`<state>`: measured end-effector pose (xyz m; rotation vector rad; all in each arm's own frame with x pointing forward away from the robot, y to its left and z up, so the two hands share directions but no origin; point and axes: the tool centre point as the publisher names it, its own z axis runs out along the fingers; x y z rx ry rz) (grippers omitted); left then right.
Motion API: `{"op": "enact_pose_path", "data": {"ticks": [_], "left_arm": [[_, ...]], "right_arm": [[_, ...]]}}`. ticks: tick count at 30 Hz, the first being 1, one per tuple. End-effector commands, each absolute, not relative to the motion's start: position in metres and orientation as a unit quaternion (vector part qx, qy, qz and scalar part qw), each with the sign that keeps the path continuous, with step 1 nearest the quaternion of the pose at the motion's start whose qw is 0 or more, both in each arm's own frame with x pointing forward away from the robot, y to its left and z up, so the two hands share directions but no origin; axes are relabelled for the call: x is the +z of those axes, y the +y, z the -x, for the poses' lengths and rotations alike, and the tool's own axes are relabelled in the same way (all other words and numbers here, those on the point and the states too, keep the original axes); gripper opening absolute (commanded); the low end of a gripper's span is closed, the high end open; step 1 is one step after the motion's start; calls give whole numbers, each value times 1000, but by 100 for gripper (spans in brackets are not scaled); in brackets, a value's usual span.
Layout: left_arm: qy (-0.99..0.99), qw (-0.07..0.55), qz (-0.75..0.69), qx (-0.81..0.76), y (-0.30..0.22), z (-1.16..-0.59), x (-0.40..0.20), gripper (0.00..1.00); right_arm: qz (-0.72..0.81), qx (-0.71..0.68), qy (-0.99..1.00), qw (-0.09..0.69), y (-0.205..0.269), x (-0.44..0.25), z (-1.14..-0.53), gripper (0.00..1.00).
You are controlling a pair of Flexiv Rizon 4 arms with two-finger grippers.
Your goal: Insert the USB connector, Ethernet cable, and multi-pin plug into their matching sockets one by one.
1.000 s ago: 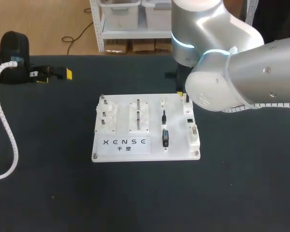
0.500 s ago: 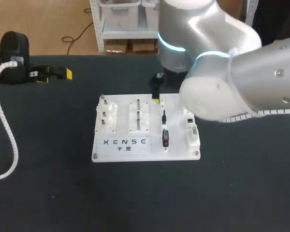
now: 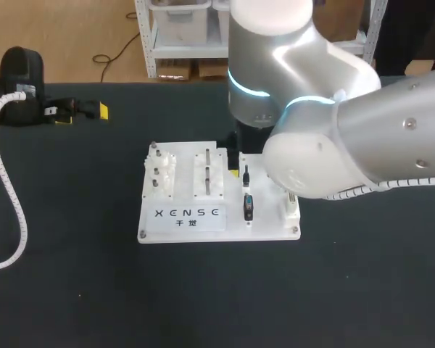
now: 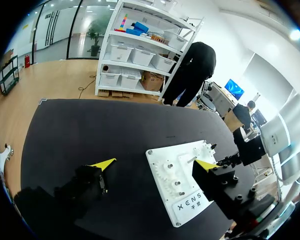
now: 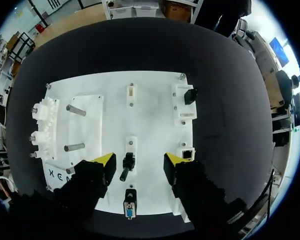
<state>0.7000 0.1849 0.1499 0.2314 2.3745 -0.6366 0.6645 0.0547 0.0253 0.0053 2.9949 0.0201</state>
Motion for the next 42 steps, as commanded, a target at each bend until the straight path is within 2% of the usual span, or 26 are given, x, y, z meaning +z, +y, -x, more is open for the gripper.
{"op": "enact_pose_path", "data": {"ticks": [1, 4, 6, 10, 25, 33, 42], "left_arm": [[908, 330, -88, -243, 185, -700, 150, 100], [908, 330, -88, -243, 185, -700, 150, 100], [908, 330, -88, -243, 185, -700, 150, 100], [908, 330, -88, -243, 185, -700, 150, 100], [908, 330, -88, -243, 185, -700, 150, 100], [908, 330, -88, -243, 185, -700, 150, 100], [908, 330, -88, -243, 185, -700, 150, 100]], "right_arm": [[2, 5, 998, 70, 57, 18, -666, 43], [7, 4, 998, 69, 58, 16, -665, 39], [10, 5, 998, 70, 60, 16, -665, 30], [18, 6, 997, 70, 62, 17, -665, 0], [28, 18, 995, 93, 57, 37, -666, 0], [17, 27, 994, 104, 37, 53, -669, 0], [0, 6, 995, 95, 7, 41, -664, 0]]}}
